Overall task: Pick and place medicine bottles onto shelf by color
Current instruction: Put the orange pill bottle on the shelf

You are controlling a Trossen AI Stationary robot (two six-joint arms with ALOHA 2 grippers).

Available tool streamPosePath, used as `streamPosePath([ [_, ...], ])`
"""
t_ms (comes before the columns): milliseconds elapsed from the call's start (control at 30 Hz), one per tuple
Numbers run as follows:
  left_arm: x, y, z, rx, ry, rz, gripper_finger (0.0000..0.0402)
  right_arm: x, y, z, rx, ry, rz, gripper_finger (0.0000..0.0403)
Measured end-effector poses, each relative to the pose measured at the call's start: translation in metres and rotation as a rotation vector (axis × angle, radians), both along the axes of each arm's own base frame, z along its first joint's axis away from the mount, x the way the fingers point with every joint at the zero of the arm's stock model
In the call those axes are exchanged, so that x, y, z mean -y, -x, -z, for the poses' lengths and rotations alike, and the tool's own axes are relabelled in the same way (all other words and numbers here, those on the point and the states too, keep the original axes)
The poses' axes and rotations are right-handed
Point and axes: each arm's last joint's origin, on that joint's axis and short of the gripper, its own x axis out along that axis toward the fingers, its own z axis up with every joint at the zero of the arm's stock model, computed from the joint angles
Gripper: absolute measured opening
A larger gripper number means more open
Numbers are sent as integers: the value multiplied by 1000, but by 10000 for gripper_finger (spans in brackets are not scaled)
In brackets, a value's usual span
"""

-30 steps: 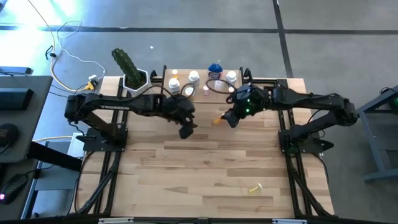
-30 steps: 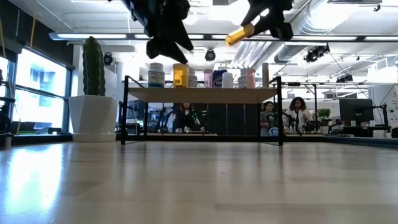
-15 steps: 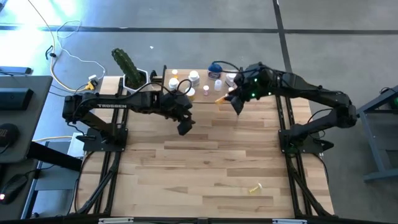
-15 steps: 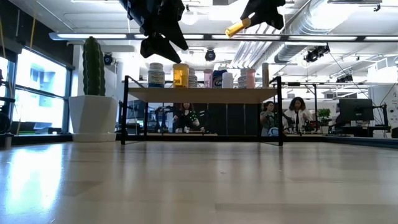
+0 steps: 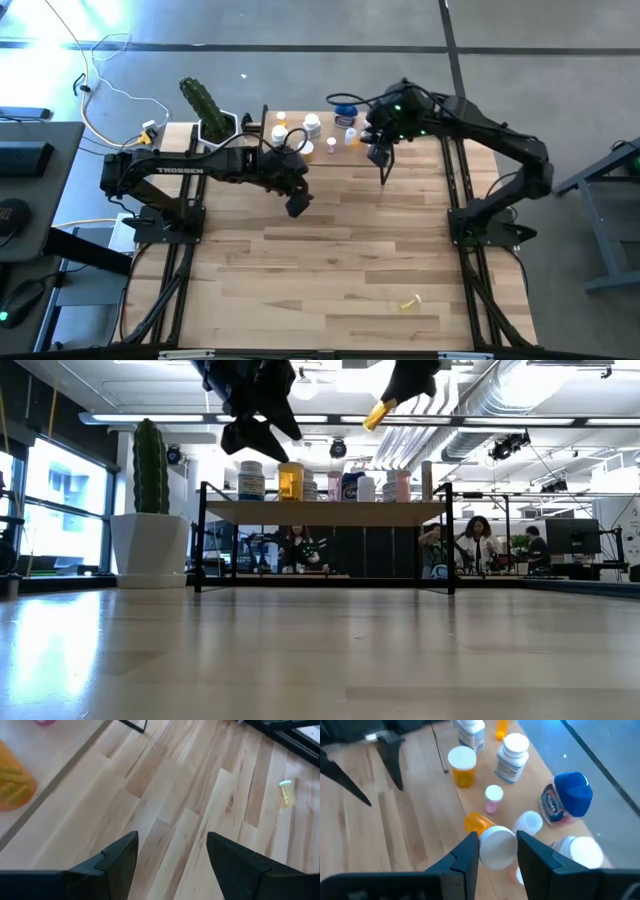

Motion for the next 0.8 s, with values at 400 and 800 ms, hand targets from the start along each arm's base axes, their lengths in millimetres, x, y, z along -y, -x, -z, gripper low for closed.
streamPosePath([
  [400, 1, 3, 3, -39, 7, -2, 225, 13, -36, 17, -275, 20, -76, 103],
  [800, 1, 3, 3, -43, -10, 17, 225, 8, -66, 51, -439, 102, -155, 103],
])
